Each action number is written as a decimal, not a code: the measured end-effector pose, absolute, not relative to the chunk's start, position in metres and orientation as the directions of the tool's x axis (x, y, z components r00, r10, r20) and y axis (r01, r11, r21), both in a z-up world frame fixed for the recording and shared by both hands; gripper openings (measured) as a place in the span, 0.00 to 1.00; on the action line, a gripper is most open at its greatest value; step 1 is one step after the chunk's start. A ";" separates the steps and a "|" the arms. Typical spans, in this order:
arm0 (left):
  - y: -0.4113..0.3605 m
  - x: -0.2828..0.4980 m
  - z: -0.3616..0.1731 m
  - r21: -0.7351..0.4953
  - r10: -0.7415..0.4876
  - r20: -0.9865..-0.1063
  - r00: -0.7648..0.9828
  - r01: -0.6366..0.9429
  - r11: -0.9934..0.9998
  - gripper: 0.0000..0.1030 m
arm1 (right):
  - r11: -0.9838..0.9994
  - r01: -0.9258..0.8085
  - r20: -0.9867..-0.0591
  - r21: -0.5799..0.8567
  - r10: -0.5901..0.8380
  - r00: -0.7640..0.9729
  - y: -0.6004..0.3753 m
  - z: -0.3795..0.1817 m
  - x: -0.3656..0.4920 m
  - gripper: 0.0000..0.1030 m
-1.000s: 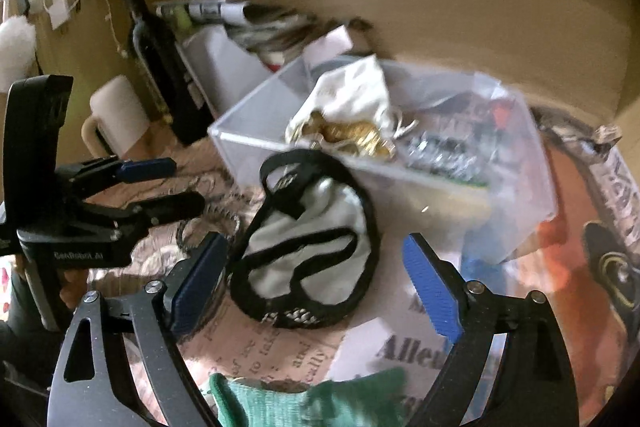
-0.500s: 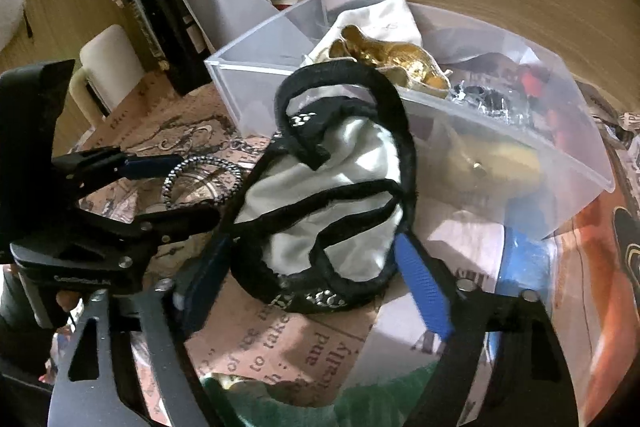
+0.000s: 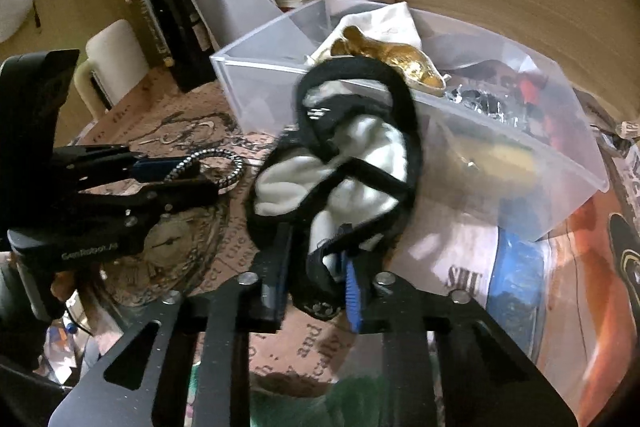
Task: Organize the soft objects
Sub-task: 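Grasp the braided bracelet with the left tool while the right grasps the black-trimmed fabric, then release the bracelet into the box with the left tool while the right drops the fabric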
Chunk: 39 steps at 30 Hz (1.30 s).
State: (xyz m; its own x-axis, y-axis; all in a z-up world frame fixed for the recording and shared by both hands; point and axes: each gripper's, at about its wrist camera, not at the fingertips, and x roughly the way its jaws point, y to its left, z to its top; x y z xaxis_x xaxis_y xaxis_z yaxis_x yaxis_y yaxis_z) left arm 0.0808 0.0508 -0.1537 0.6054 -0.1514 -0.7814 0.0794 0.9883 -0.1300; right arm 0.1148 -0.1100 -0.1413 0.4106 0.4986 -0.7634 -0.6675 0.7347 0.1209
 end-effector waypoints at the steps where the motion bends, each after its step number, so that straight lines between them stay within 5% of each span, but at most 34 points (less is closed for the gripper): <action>1: 0.051 0.080 -0.152 -0.132 -0.152 -0.778 0.610 0.078 0.988 0.28 | 0.734 -0.669 -0.759 0.121 0.503 0.414 -0.111 -0.140 0.113 0.18; 27: 0.040 0.073 -0.046 -0.143 -0.184 -0.567 0.803 0.124 0.982 0.23 | 0.795 -0.604 -0.450 0.066 0.564 0.693 -0.170 -0.026 0.084 0.15; 39: 0.043 0.129 -0.044 -0.136 -0.170 -0.576 0.800 0.112 0.984 0.24 | 0.846 -0.533 -0.360 -0.013 0.494 0.792 -0.168 0.011 0.128 0.15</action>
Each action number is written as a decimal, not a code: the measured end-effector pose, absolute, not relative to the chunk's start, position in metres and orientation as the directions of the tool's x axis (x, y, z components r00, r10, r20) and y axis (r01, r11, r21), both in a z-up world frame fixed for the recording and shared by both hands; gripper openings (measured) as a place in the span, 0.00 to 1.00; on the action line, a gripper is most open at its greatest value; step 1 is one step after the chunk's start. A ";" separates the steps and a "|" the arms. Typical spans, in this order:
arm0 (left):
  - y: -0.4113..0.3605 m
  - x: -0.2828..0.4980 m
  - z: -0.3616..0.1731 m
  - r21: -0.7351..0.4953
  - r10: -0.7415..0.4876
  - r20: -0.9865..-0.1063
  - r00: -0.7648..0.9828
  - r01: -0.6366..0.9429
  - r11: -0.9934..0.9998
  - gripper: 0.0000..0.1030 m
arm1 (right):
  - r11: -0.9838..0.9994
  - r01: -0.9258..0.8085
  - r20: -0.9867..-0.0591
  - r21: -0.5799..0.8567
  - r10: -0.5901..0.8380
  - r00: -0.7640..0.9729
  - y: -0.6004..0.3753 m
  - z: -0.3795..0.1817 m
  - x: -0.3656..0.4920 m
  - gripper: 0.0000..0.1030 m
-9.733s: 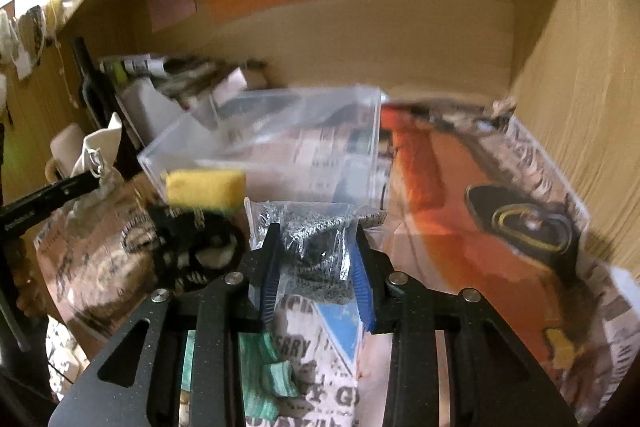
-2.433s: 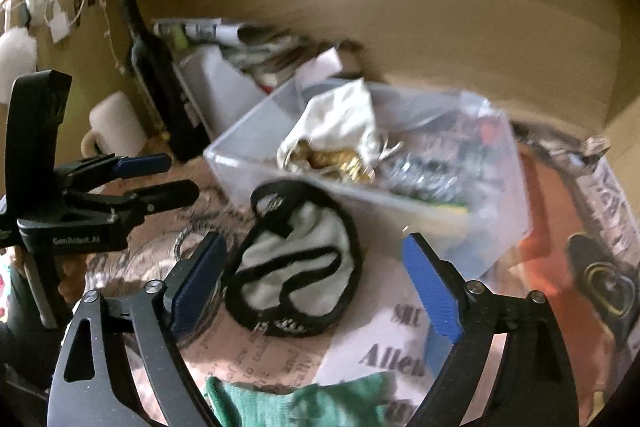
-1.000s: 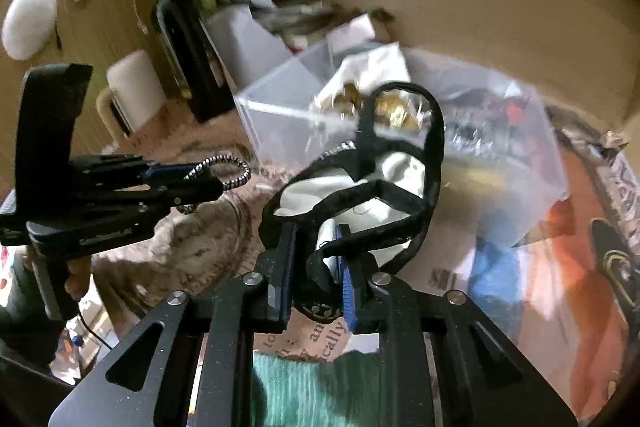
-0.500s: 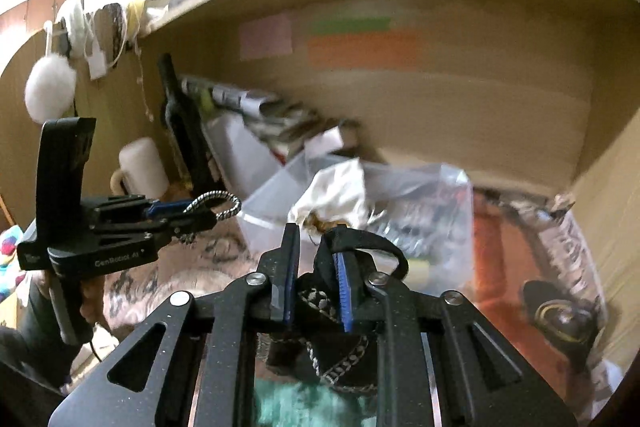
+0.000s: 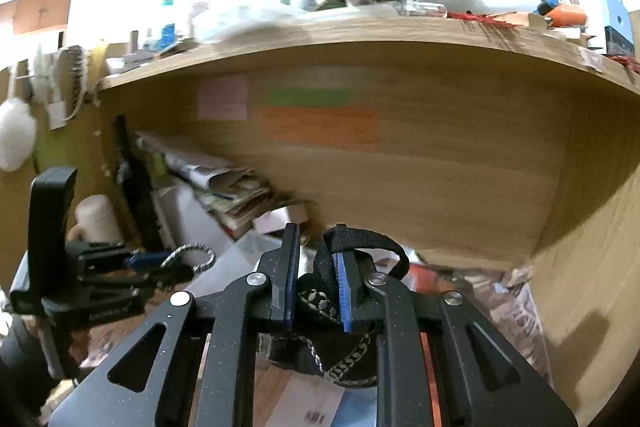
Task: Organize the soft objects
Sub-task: 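Release the bracelet into the box with the left tool while the right drops the fabric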
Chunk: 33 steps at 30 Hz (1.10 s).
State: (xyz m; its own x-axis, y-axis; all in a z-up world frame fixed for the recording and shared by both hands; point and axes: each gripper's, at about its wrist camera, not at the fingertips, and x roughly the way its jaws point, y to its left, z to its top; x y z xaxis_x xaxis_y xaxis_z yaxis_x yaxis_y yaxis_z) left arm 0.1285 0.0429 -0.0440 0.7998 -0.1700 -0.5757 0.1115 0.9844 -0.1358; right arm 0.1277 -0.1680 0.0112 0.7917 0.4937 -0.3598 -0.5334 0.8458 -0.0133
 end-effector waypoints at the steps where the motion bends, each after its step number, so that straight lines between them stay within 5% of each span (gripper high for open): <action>1: 0.043 0.134 -0.046 -0.139 -0.173 -0.582 0.795 0.112 0.984 0.24 | 0.850 -0.526 -0.362 -0.012 0.487 0.795 -0.166 0.010 0.135 0.15; 19: 0.036 0.199 -0.103 -0.153 -0.196 -0.710 0.676 0.124 0.980 0.25 | 0.858 -0.513 -0.606 -0.017 0.399 0.688 -0.149 -0.077 0.191 0.19; 23: 0.035 0.193 -0.103 -0.154 -0.200 -0.705 0.680 0.129 0.980 0.44 | 0.859 -0.512 -0.634 -0.010 0.390 0.667 -0.158 -0.083 0.182 0.21; 28: 0.032 0.176 -0.096 -0.149 -0.200 -0.692 0.694 0.134 0.980 0.52 | 0.862 -0.507 -0.648 0.020 0.397 0.650 -0.174 -0.083 0.170 0.45; 33: 0.029 0.156 -0.082 -0.138 -0.191 -0.670 0.718 0.132 0.982 0.57 | 0.864 -0.501 -0.634 0.055 0.418 0.651 -0.189 -0.077 0.157 0.58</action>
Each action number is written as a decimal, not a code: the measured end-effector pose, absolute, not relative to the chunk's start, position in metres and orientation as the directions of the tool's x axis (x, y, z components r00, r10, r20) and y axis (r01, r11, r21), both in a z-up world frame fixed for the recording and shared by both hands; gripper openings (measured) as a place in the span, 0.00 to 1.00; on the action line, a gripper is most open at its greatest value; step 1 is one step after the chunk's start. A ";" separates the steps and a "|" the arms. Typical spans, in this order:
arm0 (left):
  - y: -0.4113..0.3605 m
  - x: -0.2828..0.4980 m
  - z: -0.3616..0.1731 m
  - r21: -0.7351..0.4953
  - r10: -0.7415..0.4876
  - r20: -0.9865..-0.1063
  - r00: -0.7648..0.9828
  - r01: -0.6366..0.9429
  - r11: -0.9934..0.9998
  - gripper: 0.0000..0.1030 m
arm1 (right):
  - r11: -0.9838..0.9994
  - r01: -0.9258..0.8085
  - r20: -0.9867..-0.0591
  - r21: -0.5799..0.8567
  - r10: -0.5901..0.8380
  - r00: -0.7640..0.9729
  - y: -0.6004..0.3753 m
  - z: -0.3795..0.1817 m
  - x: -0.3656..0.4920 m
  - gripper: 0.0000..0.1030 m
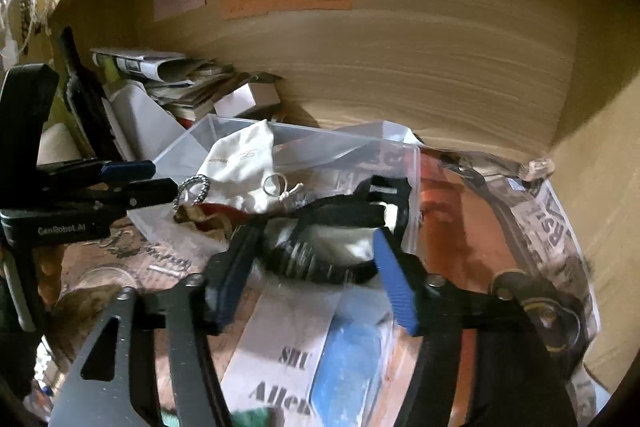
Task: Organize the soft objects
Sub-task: 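Release the bracelet into the box with the left tool while the right drops the fabric, then grasp the floral cloth with the left tool while the right grasps the green knit cloth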
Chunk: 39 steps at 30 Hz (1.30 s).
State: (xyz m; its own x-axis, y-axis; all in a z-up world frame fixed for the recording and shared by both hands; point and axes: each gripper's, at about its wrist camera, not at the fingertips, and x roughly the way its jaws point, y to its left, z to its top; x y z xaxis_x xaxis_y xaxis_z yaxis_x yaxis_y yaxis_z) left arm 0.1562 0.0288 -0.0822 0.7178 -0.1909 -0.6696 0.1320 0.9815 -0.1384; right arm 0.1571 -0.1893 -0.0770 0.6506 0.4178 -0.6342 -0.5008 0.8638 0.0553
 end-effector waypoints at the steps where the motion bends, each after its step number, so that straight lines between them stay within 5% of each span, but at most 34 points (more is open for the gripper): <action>1: 0.029 0.153 -0.079 -0.141 -0.193 -0.664 0.723 0.133 0.981 0.58 | 0.864 -0.500 -0.631 0.054 0.418 0.653 -0.192 -0.075 0.153 0.59; 9: 0.021 0.111 -0.056 -0.118 -0.177 -0.607 0.775 0.132 0.984 0.66 | 0.850 -0.524 -0.586 0.050 0.450 0.674 -0.205 -0.060 0.109 0.74; 14: 0.015 0.083 -0.059 -0.106 -0.172 -0.593 0.786 0.135 0.985 0.87 | 0.829 -0.555 -0.608 0.069 0.477 0.635 -0.204 -0.072 0.083 0.78; 24: -0.001 0.053 -0.102 -0.143 -0.216 -0.679 0.701 0.162 0.976 0.87 | 0.799 -0.582 -0.716 0.151 0.495 0.493 -0.193 -0.131 0.057 0.77; 33: -0.020 0.031 -0.138 -0.181 -0.274 -0.738 0.617 0.210 0.961 0.87 | 0.833 -0.531 -0.723 0.158 0.463 0.512 -0.213 -0.142 0.058 0.45; 39: -0.028 0.030 -0.154 -0.204 -0.292 -0.762 0.578 0.214 0.955 0.87 | 0.856 -0.503 -0.713 0.119 0.426 0.557 -0.220 -0.146 0.058 0.34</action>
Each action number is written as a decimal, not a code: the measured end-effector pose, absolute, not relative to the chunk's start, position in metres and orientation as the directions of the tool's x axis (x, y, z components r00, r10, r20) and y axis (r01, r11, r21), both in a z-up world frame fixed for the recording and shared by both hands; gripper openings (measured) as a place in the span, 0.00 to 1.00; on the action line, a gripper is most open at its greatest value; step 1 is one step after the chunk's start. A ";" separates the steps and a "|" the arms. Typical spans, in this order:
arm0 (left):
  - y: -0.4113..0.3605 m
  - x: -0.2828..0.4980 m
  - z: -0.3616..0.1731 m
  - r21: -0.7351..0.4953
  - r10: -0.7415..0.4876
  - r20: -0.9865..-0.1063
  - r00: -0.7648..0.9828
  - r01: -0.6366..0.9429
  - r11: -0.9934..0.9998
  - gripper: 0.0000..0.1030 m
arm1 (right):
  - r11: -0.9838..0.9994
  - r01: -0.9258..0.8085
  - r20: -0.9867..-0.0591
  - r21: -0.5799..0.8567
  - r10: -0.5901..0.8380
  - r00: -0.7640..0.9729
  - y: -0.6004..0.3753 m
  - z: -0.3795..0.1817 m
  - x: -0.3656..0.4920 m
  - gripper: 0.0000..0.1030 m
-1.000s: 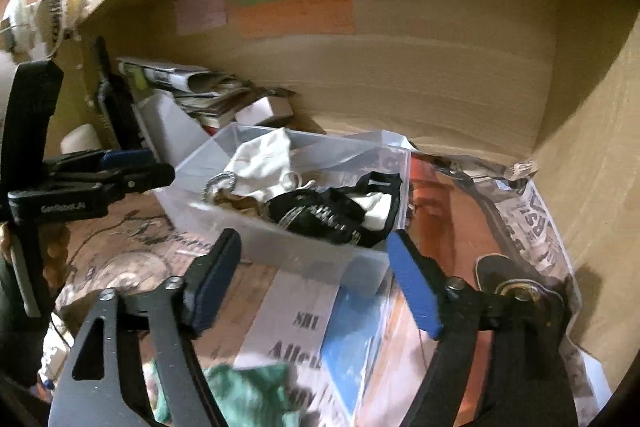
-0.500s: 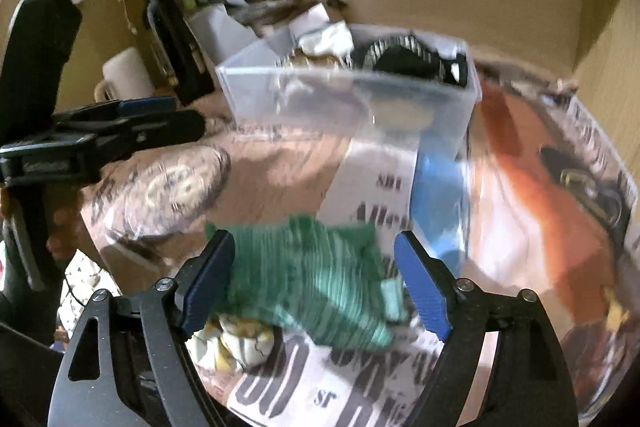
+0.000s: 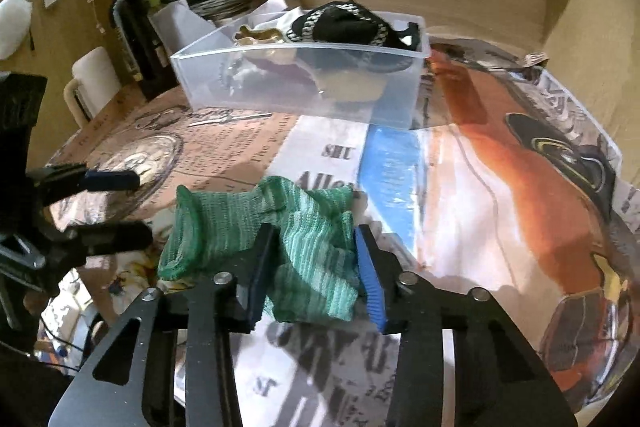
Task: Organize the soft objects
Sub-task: 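Grasp the floral cloth with the left tool while the right grasps the green knit cloth, then lower the floral cloth into the box with the left tool while the right drops the green cloth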
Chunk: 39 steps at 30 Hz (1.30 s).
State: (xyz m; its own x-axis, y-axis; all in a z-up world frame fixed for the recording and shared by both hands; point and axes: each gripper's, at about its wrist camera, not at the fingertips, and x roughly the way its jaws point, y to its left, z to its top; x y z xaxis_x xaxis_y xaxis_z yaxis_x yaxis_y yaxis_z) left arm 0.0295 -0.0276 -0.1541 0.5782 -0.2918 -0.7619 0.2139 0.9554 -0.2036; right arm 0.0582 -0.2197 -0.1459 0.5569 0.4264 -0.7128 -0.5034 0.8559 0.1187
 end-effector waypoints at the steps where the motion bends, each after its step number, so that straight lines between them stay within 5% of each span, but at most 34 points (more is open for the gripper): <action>1: -0.030 0.029 -0.155 -0.191 -0.283 -0.762 0.583 0.215 0.958 0.87 | 0.861 -0.494 -0.708 0.122 0.424 0.564 -0.222 -0.146 0.059 0.32; 7: -0.045 0.030 -0.158 -0.112 -0.244 -0.753 0.611 0.246 0.963 0.63 | 0.879 -0.461 -0.690 0.123 0.409 0.597 -0.229 -0.143 0.059 0.25; 12: -0.054 0.034 -0.156 -0.084 -0.245 -0.750 0.615 0.279 0.957 0.20 | 0.885 -0.447 -0.658 0.130 0.414 0.629 -0.234 -0.134 0.060 0.24; 15: -0.052 0.039 -0.152 -0.093 -0.249 -0.747 0.617 0.274 0.957 0.13 | 0.883 -0.453 -0.634 0.127 0.423 0.647 -0.237 -0.124 0.059 0.23; 39: -0.001 0.098 -0.039 -0.116 -0.191 -0.496 0.847 0.154 0.981 0.12 | 0.857 -0.499 -0.393 0.133 0.507 0.767 -0.224 -0.034 0.116 0.23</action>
